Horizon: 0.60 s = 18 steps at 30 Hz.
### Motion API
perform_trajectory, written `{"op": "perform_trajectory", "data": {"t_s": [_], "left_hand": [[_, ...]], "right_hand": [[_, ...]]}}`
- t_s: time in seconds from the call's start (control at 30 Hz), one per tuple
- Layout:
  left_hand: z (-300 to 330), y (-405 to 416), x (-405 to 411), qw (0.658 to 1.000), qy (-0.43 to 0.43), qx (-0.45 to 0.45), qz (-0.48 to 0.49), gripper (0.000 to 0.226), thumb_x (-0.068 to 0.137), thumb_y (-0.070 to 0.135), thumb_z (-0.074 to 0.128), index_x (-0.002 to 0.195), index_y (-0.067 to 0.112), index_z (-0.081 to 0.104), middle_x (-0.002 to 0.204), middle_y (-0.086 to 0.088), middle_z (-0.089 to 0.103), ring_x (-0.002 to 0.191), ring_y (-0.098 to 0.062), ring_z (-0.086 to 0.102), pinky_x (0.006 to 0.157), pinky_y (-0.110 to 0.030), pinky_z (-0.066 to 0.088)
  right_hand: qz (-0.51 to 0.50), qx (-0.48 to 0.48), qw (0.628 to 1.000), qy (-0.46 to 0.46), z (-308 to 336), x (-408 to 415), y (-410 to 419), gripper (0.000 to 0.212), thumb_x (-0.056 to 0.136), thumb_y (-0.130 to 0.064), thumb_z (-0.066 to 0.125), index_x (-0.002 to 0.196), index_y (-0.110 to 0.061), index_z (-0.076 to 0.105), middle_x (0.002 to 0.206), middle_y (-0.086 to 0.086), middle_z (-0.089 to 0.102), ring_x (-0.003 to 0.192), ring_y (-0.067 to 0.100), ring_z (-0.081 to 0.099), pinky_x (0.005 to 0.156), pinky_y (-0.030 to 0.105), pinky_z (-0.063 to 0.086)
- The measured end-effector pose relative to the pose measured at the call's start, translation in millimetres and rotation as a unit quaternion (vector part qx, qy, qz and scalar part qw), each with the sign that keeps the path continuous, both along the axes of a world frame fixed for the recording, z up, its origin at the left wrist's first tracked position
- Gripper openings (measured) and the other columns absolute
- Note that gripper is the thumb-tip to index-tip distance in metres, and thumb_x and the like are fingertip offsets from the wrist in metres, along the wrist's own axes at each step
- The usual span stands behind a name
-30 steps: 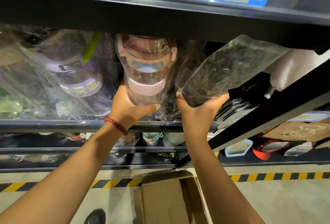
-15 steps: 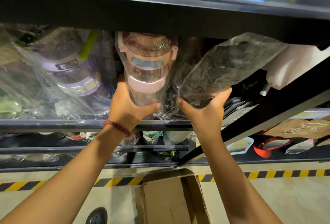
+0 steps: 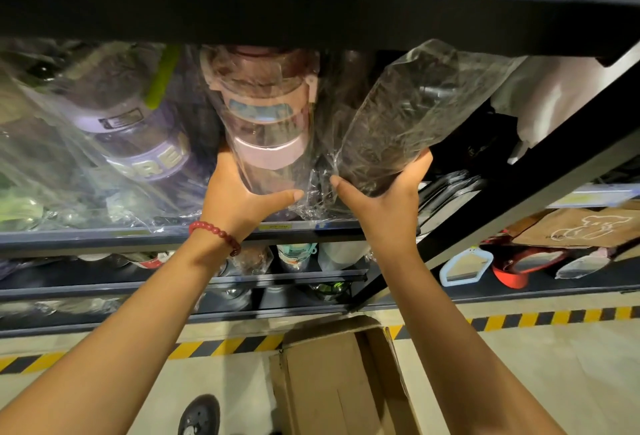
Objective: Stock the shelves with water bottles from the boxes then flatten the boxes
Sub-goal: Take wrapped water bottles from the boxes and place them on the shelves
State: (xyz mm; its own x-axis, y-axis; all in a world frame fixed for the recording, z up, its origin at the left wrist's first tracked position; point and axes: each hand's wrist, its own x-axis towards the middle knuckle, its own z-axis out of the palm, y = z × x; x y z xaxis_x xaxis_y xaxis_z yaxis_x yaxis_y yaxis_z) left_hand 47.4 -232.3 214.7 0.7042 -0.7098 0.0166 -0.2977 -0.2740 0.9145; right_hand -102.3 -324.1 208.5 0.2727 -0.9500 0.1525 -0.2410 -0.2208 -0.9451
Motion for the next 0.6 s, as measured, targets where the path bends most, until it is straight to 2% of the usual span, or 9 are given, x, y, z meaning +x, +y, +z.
{"op": "perform_trajectory", "data": {"t_s": [0.07, 0.13, 0.2, 0.23, 0.3, 0.37, 0.47, 0.5, 0.6], "left_hand": [[3, 3, -2, 1.0, 0.005, 0.007, -0.002, 0.075, 0.059, 0.022, 0.089, 0.11, 0.019, 0.033, 0.1, 0.018, 0.043, 0.101, -0.007, 0.046, 0.071, -0.01, 0.037], [6, 5, -4, 1.0, 0.008, 0.011, -0.004, 0.074, 0.06, 0.022, 0.088, 0.11, 0.019, 0.034, 0.099, 0.019, 0.043, 0.1, -0.007, 0.047, 0.072, -0.012, 0.038], [9, 7, -5, 1.0, 0.007, 0.014, -0.004, 0.072, 0.061, 0.025, 0.088, 0.11, 0.019, 0.035, 0.106, 0.011, 0.047, 0.1, -0.009, 0.048, 0.077, -0.016, 0.04], [11, 8, -6, 1.0, 0.005, 0.018, -0.002, 0.07, 0.062, 0.026, 0.087, 0.109, 0.019, 0.035, 0.109, 0.008, 0.047, 0.101, -0.01, 0.048, 0.079, -0.019, 0.039], [14, 9, -7, 1.0, 0.001, 0.026, 0.002, 0.067, 0.064, 0.028, 0.086, 0.108, 0.019, 0.036, 0.112, 0.005, 0.047, 0.101, -0.011, 0.047, 0.081, -0.022, 0.038], [17, 10, -7, 1.0, 0.003, 0.031, 0.003, 0.066, 0.065, 0.029, 0.086, 0.108, 0.019, 0.037, 0.113, 0.004, 0.047, 0.102, -0.012, 0.047, 0.083, -0.023, 0.038], [17, 10, -5, 0.999, 0.002, 0.041, 0.001, 0.068, 0.064, 0.031, 0.086, 0.111, 0.017, 0.04, 0.115, 0.001, 0.049, 0.104, -0.014, 0.048, 0.088, -0.027, 0.041], [16, 10, -3, 0.999, 0.0, 0.045, 0.0, 0.07, 0.064, 0.032, 0.086, 0.114, 0.014, 0.041, 0.117, 0.0, 0.05, 0.106, -0.016, 0.049, 0.091, -0.03, 0.043], [13, 12, 2, 0.999, -0.011, 0.052, -0.006, 0.073, 0.063, 0.034, 0.086, 0.117, 0.011, 0.043, 0.119, -0.005, 0.051, 0.109, -0.02, 0.05, 0.094, -0.036, 0.045]], "right_hand": [[0.017, 0.008, 1.0, 0.005, 3, -5, 1, 0.104, 0.066, -0.029, 0.086, 0.143, -0.013, 0.017, 0.143, 0.003, 0.037, 0.132, 0.016, 0.038, 0.109, 0.031, 0.037], [0.034, 0.019, 0.999, 0.01, 9, -11, 1, 0.11, 0.069, -0.031, 0.084, 0.148, -0.014, 0.009, 0.144, -0.008, 0.031, 0.132, 0.005, 0.032, 0.108, 0.015, 0.031], [0.044, 0.032, 0.998, 0.02, 15, -18, 1, 0.108, 0.072, -0.033, 0.081, 0.15, -0.017, 0.008, 0.131, -0.023, 0.027, 0.12, -0.01, 0.027, 0.094, -0.002, 0.024], [0.043, 0.039, 0.998, 0.029, 19, -21, 1, 0.105, 0.073, -0.035, 0.081, 0.15, -0.02, 0.011, 0.125, -0.03, 0.027, 0.114, -0.014, 0.027, 0.088, -0.005, 0.023], [0.04, 0.044, 0.997, 0.045, 26, -26, 1, 0.097, 0.073, -0.037, 0.08, 0.147, -0.025, 0.017, 0.113, -0.038, 0.029, 0.102, -0.02, 0.035, 0.083, -0.004, 0.027], [0.037, 0.053, 0.996, 0.054, 33, -28, 3, 0.094, 0.074, -0.035, 0.08, 0.145, -0.026, 0.019, 0.108, -0.039, 0.03, 0.096, -0.027, 0.034, 0.082, -0.002, 0.028], [0.025, 0.061, 0.997, 0.047, 39, -28, 7, 0.097, 0.074, -0.036, 0.079, 0.147, -0.026, 0.015, 0.126, -0.021, 0.035, 0.113, -0.007, 0.034, 0.094, 0.014, 0.027], [0.02, 0.063, 0.997, 0.044, 39, -28, 8, 0.098, 0.075, -0.036, 0.079, 0.148, -0.026, 0.013, 0.127, -0.022, 0.034, 0.113, -0.009, 0.03, 0.095, 0.013, 0.026], [0.001, 0.056, 0.997, 0.046, 38, -26, 11, 0.097, 0.078, -0.031, 0.077, 0.149, -0.024, 0.011, 0.108, -0.039, 0.024, 0.095, -0.026, 0.023, 0.082, -0.006, 0.023]]}}
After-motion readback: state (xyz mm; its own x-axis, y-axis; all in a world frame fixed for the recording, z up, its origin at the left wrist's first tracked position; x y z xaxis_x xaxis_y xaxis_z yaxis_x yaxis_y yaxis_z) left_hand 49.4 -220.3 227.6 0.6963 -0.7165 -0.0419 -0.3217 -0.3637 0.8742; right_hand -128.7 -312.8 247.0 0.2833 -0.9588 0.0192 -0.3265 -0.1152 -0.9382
